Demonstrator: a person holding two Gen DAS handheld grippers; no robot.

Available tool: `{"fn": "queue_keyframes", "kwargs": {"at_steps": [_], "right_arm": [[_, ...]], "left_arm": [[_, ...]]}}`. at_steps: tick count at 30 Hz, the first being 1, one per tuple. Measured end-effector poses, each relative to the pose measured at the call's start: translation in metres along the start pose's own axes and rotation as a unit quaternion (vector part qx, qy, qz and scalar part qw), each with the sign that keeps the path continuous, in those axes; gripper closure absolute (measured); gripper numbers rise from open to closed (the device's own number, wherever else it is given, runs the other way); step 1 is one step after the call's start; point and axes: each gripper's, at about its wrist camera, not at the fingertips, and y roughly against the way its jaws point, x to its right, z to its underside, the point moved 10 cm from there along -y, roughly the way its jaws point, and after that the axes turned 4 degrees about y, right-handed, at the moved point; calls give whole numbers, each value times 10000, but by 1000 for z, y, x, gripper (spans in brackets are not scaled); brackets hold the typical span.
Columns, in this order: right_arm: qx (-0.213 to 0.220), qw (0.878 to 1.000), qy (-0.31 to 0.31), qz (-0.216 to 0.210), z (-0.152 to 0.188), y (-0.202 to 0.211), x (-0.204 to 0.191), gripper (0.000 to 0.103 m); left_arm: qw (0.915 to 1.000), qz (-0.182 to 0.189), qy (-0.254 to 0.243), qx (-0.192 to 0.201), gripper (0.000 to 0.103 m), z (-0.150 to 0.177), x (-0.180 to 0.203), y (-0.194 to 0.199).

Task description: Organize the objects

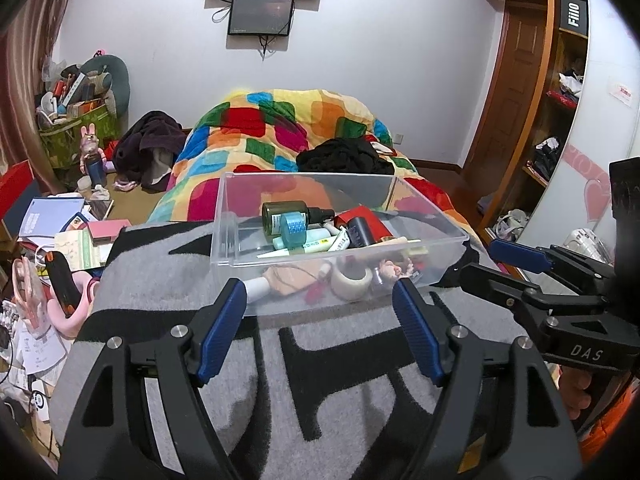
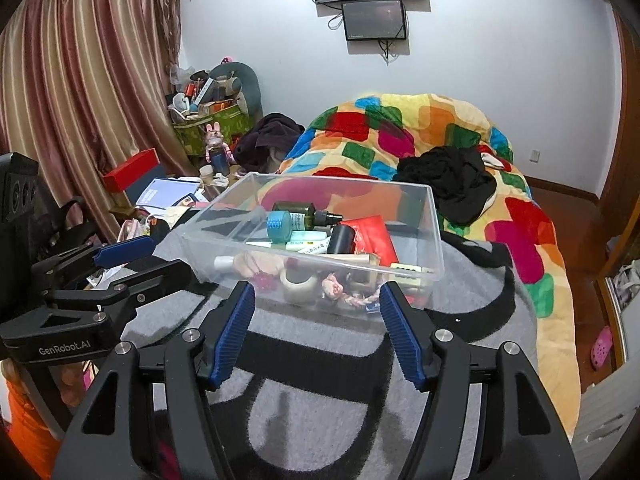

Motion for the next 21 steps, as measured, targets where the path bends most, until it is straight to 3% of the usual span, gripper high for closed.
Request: {"fn": "queue_keyframes", "kwargs": {"at_steps": [12,21], "right_arm": [[-14,10000,-29,-26,3,-2,1,37],[-19,10000,-46,-36,4,-3,-1,35]], "left_arm": [[10000,42,10,-23,28,2,2,-2],[10000,50,-30,-3,22,2,6,-1]]}}
